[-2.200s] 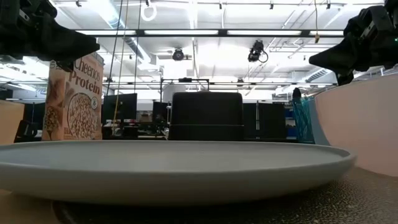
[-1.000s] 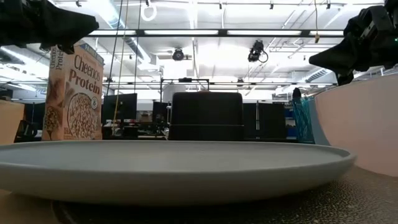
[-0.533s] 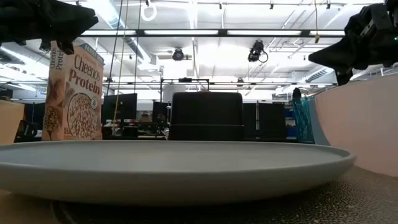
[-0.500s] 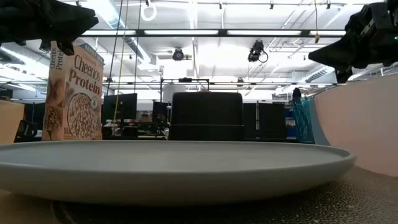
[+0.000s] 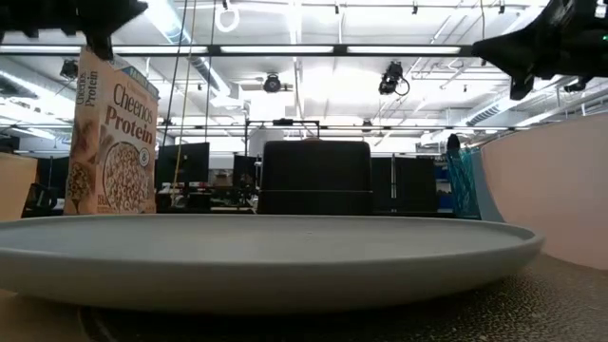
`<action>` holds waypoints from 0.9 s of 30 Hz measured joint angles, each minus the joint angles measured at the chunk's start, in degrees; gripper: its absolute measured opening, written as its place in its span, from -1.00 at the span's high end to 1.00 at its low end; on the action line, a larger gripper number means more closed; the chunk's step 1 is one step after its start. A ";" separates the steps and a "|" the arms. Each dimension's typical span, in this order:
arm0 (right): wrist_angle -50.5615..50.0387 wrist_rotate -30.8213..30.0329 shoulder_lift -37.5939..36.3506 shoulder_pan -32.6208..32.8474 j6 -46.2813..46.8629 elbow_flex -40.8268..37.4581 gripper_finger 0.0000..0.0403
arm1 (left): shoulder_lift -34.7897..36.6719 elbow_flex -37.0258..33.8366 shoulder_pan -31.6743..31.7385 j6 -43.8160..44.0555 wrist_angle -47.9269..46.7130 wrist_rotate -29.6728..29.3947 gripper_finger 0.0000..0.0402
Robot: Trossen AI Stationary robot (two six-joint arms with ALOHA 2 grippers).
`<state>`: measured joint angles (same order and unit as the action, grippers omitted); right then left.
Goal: Arrange a breakfast setting
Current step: Pour the cereal from the cereal box into the pink bowl
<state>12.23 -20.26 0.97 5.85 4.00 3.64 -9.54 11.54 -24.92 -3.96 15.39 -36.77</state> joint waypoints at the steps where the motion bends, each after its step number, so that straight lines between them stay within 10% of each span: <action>1: 0.90 0.34 0.00 0.04 -0.18 0.00 0.89 | -1.34 2.71 -0.23 -0.03 -3.85 -1.10 0.47; 20: 18.01 -4.31 0.24 -0.02 -3.71 0.04 0.91 | -34.90 45.85 -9.98 26.35 -55.52 -14.70 0.47; 27: 20.87 -2.96 0.26 -0.02 -8.81 0.04 0.96 | -41.87 52.02 -12.48 57.51 -85.15 -7.47 0.47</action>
<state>33.10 -23.22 1.23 5.82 -4.82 3.68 -51.42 63.56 -37.40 53.55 -69.75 -44.24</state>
